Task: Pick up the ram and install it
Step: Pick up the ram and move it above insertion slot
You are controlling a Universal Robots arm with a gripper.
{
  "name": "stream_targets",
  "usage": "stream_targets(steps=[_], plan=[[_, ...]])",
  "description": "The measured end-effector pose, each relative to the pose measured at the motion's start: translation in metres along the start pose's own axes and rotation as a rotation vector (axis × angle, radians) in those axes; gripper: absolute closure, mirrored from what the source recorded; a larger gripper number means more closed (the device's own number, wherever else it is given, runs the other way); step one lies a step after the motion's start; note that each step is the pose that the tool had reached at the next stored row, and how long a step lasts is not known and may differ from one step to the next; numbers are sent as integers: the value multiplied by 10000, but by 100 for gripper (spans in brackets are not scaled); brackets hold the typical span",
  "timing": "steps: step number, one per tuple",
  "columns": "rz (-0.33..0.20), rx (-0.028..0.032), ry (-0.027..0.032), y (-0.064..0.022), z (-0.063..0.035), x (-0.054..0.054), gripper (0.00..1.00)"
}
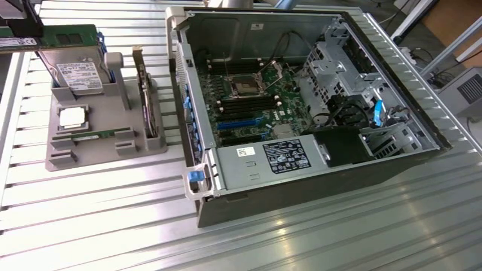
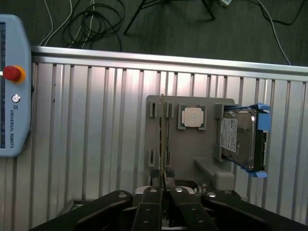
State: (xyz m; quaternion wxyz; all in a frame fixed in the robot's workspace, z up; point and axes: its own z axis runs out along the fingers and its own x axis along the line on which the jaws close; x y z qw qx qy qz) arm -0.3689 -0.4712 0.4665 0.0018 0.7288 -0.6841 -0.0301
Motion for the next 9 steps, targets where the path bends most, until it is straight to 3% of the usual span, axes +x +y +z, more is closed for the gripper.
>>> stream_targets(steps=[2,4,9], plan=[[1,-18,-1,-50,-2,3,88],[2,-73,-5,-152,-1,10,88],[7,-170,-11,-289,24,20,88]])
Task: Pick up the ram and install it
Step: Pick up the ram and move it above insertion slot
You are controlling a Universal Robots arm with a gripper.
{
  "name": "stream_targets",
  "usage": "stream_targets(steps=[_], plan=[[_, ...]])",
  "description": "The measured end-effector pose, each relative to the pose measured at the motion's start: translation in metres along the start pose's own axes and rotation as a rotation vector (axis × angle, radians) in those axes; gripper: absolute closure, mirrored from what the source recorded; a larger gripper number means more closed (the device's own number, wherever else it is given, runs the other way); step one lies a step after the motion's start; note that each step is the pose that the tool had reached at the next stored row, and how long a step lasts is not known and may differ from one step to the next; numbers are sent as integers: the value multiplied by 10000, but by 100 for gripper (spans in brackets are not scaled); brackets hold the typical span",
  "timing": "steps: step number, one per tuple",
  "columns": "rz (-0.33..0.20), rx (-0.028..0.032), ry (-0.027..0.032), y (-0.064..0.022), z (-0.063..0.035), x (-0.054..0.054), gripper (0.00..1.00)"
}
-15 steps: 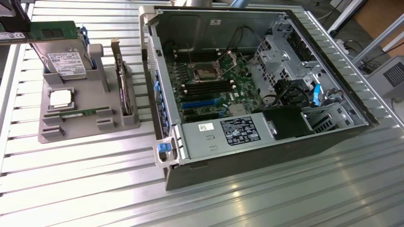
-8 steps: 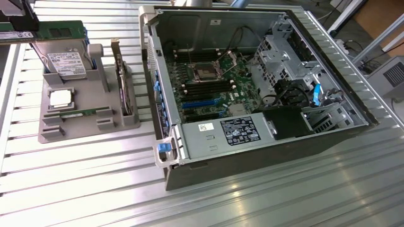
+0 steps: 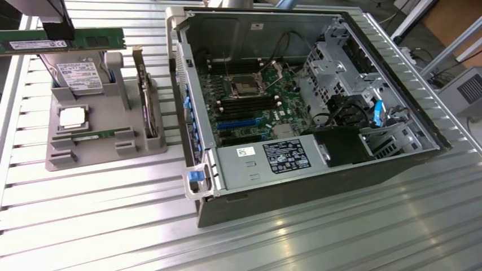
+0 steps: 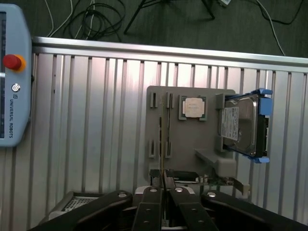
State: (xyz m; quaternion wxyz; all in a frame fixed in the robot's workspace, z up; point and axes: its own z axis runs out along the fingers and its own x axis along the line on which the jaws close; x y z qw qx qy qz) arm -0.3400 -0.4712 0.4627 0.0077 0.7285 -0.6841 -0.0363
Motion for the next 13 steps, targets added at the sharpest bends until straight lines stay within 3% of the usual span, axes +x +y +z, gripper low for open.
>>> stream_targets(steps=[2,9,13], plan=[[1,-33,9,-64,7,4,88],[3,-75,11,-164,26,11,88],[5,-125,8,-301,27,20,88]])
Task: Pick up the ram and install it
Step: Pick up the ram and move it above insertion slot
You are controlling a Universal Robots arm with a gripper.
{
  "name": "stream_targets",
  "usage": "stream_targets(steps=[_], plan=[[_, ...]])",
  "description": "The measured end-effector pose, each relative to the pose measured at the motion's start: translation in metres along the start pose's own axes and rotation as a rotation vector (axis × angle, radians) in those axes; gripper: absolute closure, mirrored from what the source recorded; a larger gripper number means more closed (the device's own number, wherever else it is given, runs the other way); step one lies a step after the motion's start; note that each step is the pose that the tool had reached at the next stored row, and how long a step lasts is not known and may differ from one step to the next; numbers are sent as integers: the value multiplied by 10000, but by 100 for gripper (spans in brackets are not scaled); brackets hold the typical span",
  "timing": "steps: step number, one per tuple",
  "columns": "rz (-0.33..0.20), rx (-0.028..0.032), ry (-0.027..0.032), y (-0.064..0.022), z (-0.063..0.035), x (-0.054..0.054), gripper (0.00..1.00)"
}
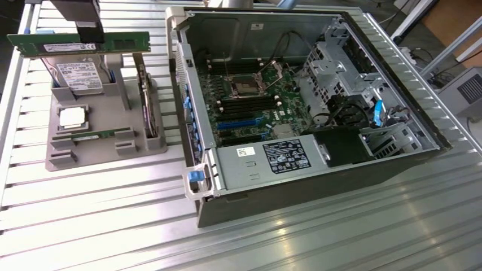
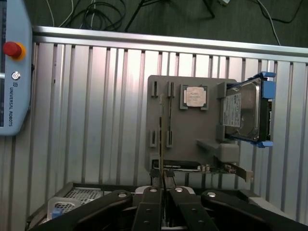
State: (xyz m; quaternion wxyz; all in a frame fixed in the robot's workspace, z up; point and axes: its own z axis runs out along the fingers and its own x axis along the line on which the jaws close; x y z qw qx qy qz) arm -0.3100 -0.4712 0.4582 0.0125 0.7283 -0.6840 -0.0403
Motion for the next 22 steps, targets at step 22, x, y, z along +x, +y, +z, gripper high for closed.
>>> stream_targets(steps=[22], plan=[[14,-367,-23,-621,124,45,88]])
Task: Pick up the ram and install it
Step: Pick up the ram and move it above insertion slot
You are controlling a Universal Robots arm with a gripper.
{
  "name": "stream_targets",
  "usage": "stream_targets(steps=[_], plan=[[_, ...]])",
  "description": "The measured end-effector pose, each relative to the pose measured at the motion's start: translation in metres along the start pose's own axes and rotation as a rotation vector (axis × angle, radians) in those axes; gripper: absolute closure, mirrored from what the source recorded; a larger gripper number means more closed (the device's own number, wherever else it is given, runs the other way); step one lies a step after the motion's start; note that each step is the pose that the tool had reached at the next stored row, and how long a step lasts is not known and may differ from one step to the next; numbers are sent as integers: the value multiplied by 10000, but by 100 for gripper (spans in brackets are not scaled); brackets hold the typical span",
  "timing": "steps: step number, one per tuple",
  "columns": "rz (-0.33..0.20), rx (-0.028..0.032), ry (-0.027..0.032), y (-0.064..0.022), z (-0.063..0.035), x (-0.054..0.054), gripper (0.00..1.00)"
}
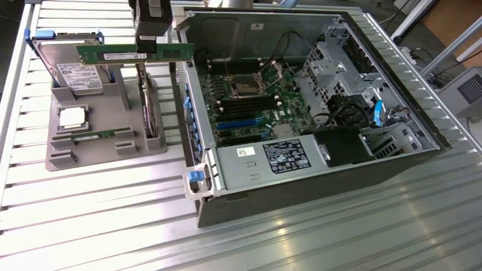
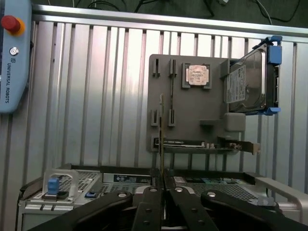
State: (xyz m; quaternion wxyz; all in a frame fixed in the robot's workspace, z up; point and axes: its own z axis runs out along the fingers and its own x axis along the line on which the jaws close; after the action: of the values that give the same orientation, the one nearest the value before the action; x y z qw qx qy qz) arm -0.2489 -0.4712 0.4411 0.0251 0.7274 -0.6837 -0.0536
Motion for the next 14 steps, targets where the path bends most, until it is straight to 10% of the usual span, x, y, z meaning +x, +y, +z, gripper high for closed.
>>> stream_targets(steps=[14], plan=[[-234,-103,20,-324,-6,20,88]])
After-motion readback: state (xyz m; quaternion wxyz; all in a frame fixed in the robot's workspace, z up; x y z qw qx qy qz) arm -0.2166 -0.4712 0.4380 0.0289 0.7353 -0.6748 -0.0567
